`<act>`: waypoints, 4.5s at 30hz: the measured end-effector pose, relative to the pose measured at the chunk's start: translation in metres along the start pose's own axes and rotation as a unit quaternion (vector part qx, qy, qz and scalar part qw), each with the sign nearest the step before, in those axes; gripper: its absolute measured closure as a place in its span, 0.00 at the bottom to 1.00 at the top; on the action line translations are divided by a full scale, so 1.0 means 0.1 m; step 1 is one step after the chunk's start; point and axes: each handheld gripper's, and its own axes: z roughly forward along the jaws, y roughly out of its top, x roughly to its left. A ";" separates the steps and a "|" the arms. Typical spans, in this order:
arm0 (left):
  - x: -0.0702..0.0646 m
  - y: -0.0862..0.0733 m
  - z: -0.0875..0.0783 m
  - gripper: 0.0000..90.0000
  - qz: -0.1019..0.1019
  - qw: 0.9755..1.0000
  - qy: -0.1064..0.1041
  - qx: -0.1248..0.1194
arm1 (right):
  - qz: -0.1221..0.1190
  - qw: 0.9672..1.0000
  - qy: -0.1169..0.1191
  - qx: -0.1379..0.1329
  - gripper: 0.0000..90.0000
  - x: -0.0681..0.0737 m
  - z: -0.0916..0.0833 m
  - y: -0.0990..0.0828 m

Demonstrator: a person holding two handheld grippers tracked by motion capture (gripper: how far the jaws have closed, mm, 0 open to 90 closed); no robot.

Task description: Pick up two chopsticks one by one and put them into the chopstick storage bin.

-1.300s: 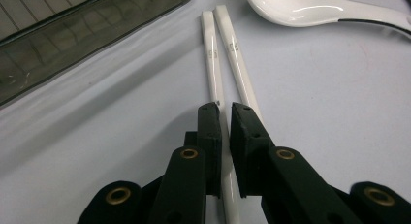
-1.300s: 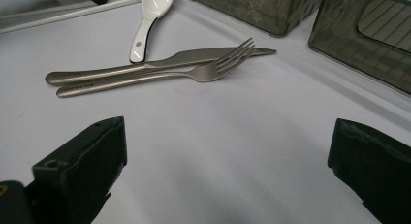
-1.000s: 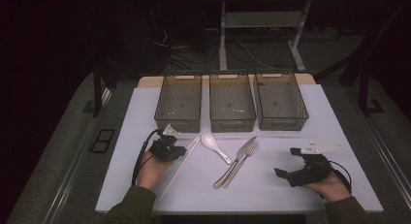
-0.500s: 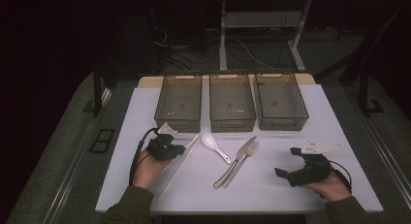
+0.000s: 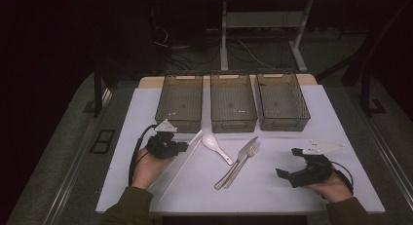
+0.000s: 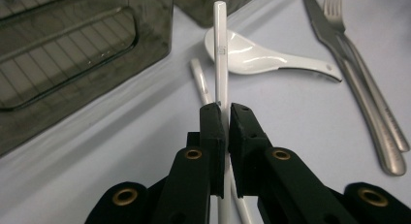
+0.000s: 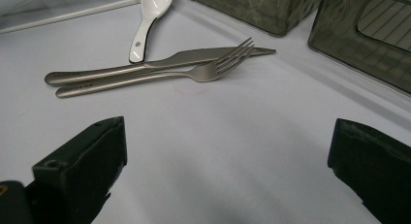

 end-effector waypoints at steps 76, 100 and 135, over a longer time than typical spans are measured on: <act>0.92 1.65 -0.53 0.93 0.015 0.995 0.027 -0.098 | 0.017 1.000 0.000 -0.003 0.01 -0.04 -0.01 -0.02; 1.22 1.48 0.01 0.93 -0.010 0.997 0.040 -0.069 | 0.023 1.000 -0.001 -0.002 0.01 -0.06 -0.02 -0.04; 1.25 1.30 0.67 0.91 -0.042 0.996 0.068 -0.039 | 0.029 1.000 -0.002 -0.004 0.01 -0.07 -0.04 -0.05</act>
